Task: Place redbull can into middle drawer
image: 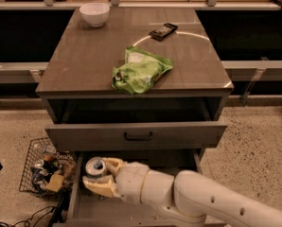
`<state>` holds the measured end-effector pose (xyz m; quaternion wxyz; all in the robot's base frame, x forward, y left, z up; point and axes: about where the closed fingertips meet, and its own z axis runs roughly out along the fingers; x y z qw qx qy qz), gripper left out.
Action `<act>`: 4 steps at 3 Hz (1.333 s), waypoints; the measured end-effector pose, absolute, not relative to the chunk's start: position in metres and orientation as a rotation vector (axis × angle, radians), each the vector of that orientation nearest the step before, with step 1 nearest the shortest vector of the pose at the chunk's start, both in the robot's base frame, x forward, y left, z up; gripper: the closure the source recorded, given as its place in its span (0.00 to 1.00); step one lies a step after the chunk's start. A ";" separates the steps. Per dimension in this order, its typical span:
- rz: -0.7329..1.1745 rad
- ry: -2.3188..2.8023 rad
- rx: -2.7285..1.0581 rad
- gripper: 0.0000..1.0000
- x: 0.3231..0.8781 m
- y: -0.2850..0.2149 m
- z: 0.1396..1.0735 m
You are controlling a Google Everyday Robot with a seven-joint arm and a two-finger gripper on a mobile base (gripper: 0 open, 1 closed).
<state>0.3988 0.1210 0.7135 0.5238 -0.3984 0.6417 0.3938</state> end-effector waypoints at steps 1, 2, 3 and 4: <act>0.926 1.554 -0.932 1.00 0.393 0.120 0.662; 0.924 1.576 -0.961 1.00 0.409 0.122 0.619; 0.929 1.590 -0.996 1.00 0.431 0.130 0.597; 0.953 1.601 -1.015 1.00 0.458 0.144 0.570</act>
Offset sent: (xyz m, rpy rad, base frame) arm 0.0263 0.0024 -0.1277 -0.0568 0.0306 0.0044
